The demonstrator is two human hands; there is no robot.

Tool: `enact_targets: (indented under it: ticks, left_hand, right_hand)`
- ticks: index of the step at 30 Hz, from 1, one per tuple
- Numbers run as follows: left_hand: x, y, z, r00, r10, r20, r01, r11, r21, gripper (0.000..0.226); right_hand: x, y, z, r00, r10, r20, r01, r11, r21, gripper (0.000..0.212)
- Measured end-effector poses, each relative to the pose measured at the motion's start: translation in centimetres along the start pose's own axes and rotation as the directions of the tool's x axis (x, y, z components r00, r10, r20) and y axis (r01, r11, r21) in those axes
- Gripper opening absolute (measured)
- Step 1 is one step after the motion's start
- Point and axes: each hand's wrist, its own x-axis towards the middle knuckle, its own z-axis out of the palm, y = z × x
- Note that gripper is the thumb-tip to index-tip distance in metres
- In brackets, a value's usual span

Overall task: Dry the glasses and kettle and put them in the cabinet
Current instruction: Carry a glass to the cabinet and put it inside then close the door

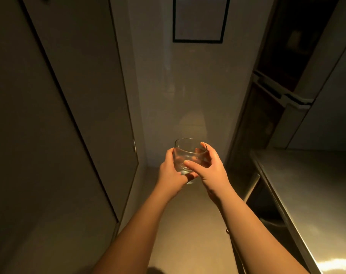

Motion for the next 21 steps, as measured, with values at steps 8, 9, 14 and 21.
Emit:
enact_targets:
  ticks: [8,9,14,21]
  left_hand:
    - [12.6,-2.6,-1.3,1.000,0.014,0.009,-0.014,1.000,-0.018,0.083]
    - [13.8,-2.8,-1.1,1.000,0.016,0.016,-0.015,1.000,-0.023,0.082]
    - [20.4,-3.6,0.8,0.998,0.032,0.048,-0.030,0.999,-0.036,0.081]
    - [32.1,-3.8,5.6,0.992,0.069,0.107,-0.066,0.997,-0.032,0.091]
  right_hand:
    - [11.5,0.3,3.0,1.000,0.000,-0.031,-0.001,0.999,-0.038,0.078]
    - [12.7,0.5,3.0,0.999,0.002,-0.037,-0.003,0.999,-0.040,0.078]
    - [18.9,1.5,2.3,0.997,-0.009,-0.078,0.006,0.999,-0.045,0.073]
    - [29.1,2.7,-1.1,0.988,-0.012,-0.151,0.010,1.000,-0.011,0.076]
